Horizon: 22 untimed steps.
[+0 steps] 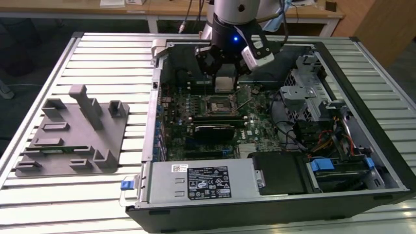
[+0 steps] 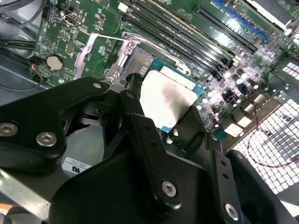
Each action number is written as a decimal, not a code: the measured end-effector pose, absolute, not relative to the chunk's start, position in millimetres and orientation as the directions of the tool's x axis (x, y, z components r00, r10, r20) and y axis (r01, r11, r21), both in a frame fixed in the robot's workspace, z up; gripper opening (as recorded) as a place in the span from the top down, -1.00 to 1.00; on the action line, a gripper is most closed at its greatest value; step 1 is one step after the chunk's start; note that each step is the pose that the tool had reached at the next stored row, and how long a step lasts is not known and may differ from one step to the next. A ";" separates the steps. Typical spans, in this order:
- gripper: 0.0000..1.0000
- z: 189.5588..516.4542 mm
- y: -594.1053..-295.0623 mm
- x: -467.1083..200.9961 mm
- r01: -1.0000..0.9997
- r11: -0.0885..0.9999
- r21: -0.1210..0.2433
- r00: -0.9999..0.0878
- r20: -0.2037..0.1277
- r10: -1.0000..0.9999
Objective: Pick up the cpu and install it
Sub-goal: 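Pick up the cpu and move it towards the insertion slot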
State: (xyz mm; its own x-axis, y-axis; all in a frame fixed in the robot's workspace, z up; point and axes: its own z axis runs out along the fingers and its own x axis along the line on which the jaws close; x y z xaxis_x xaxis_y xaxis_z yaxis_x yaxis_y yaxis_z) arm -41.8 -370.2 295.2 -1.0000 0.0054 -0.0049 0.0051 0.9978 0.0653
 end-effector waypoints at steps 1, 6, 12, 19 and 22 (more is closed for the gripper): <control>-0.09 294.4 -369.6 -41.8 0.005 0.998 0.065 -1.000 -0.005 0.005; -0.09 290.6 -366.0 -41.8 0.005 0.998 0.065 -1.000 -0.005 0.006; -0.09 285.7 -361.7 -41.8 0.006 0.998 0.064 -1.000 -0.005 0.007; -0.09 281.6 -358.6 -42.1 0.007 0.998 0.065 -1.000 -0.005 0.008; -0.09 280.8 -358.2 -42.2 0.008 0.998 0.065 -1.000 -0.005 0.008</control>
State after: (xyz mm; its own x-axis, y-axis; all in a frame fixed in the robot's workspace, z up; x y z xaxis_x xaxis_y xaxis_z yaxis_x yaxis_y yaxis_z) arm -42.2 -358.2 280.8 -1.0000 0.0079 -0.0048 0.0076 0.9979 0.0645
